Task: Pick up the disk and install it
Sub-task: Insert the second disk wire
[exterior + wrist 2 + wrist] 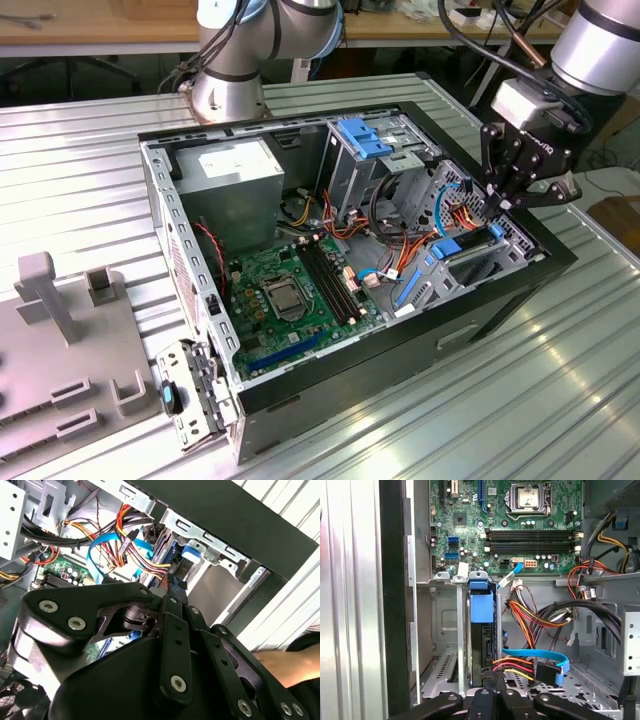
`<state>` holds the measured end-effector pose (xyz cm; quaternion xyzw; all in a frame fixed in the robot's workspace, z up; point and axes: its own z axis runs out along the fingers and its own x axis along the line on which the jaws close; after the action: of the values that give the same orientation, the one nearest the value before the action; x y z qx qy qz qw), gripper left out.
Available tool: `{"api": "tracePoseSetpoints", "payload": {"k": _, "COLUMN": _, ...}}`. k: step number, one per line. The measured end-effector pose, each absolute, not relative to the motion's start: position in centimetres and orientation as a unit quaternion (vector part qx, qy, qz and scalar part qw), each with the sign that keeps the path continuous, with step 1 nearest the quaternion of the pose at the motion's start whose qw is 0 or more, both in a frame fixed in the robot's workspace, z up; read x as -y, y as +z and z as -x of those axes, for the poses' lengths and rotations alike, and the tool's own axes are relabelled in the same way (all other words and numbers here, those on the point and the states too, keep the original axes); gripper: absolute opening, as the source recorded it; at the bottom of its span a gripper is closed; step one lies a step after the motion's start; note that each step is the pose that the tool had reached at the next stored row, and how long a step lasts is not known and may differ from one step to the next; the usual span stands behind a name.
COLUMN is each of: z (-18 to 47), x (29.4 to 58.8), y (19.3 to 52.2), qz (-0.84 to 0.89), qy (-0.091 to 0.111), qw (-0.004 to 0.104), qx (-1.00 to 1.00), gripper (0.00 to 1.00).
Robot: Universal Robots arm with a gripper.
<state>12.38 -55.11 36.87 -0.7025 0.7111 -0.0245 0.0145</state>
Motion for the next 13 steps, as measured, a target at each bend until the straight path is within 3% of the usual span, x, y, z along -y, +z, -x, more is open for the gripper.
{"api": "tracePoseSetpoints", "payload": {"k": 7, "z": -12.4, "x": 55.1, "y": 38.8, "qz": 0.705, "qy": -0.021, "qw": 0.011, "qx": -0.709, "gripper": 0.11}}
{"api": "tracePoseSetpoints", "payload": {"k": 8, "z": -12.4, "x": 55.1, "y": 38.8, "qz": 0.705, "qy": -0.02, "qw": 0.011, "qx": -0.709, "gripper": 0.17}}
{"api": "tracePoseSetpoints", "payload": {"k": 9, "z": -12.4, "x": 55.1, "y": 38.8, "qz": 0.705, "qy": -0.02, "qw": 0.011, "qx": -0.709, "gripper": 0.17}}
{"api": "tracePoseSetpoints", "payload": {"k": 12, "z": -12.4, "x": 55.1, "y": 38.9, "qz": 0.705, "qy": -0.02, "qw": 0.011, "qx": -0.709, "gripper": 0.36}}
{"api": "tracePoseSetpoints", "payload": {"k": 13, "z": -12.4, "x": 55.1, "y": 39.2, "qz": 0.705, "qy": -0.018, "qw": 0.01, "qx": -0.709, "gripper": 0.36}}
